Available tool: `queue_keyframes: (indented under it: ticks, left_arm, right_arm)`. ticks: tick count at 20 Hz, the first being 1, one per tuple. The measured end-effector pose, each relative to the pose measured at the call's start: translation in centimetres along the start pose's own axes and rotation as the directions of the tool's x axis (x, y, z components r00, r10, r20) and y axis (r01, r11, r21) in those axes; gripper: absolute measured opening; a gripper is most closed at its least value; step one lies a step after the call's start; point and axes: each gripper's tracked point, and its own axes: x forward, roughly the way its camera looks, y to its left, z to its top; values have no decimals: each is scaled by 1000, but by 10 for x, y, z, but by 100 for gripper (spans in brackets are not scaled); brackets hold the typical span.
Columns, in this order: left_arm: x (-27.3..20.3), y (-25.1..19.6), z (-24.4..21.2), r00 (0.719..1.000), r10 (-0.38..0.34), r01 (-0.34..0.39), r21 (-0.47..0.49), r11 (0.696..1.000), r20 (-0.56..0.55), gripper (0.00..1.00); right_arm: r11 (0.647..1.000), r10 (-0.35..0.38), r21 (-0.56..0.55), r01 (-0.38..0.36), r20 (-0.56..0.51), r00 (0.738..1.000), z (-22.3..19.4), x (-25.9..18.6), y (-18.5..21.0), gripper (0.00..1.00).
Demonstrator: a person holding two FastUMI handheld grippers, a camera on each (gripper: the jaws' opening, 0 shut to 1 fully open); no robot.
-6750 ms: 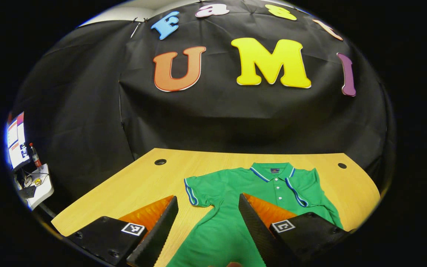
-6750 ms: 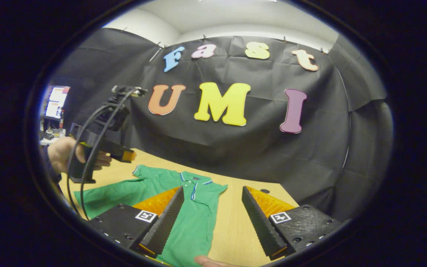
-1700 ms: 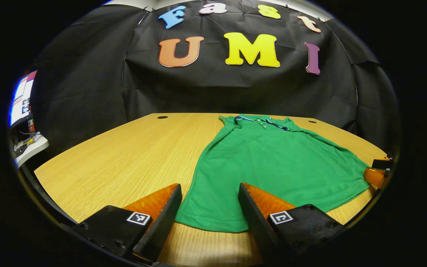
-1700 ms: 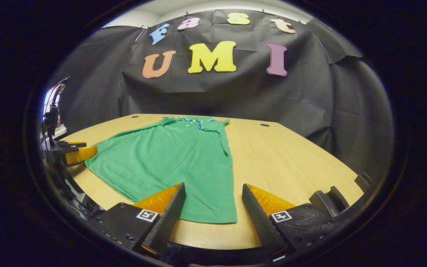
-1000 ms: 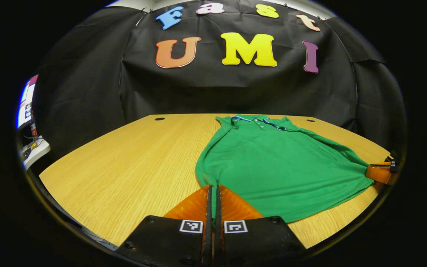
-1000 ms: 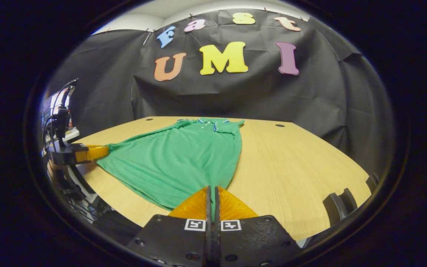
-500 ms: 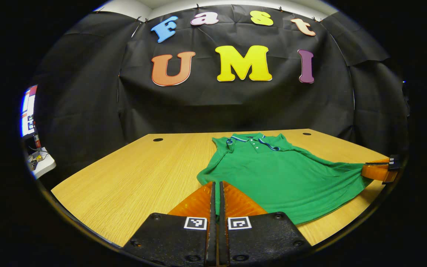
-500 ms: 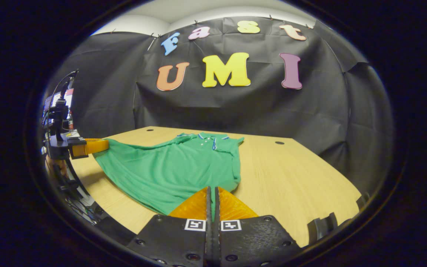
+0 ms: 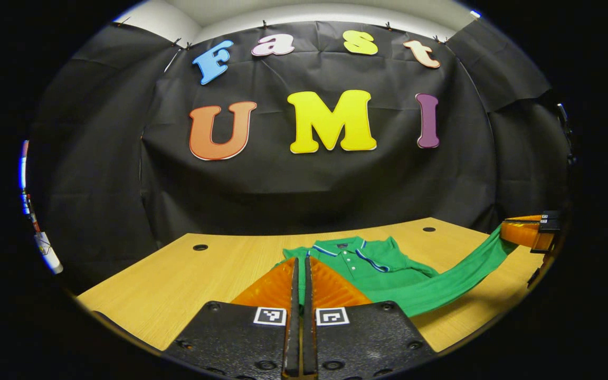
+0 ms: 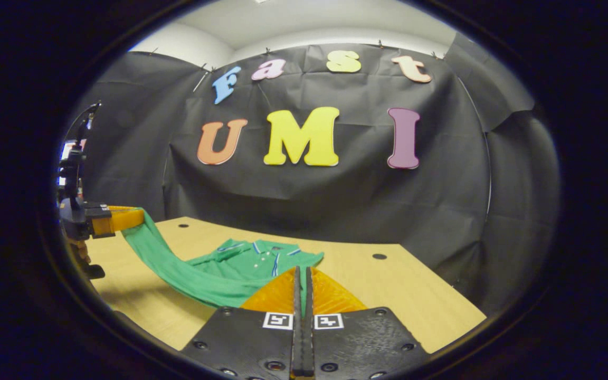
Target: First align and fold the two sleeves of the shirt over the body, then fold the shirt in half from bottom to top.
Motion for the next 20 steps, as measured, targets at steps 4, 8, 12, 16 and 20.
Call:
queue_keyframes:
  ticks: [4,8,12,16,20]
  left_arm:
    - [71,12,33,999,27,-27,-7,1000,43,8]
    - [141,17,52,997,16,-18,28,999,77,7]
    - [203,22,53,997,19,-22,38,999,75,8]
    - [260,37,19,997,17,-21,53,998,80,8]
    - [315,44,-27,1000,11,-11,29,1000,13,8]
  right_arm:
    - [999,-30,34,28,53,998,50,72,-2,0]
    - [993,-76,93,68,83,994,86,150,-4,0]
    - [987,-138,86,133,50,989,74,227,-15,0]
    - [979,-202,38,201,22,979,46,284,-25,0]
    - [980,-197,-28,196,-14,980,6,355,-17,0]
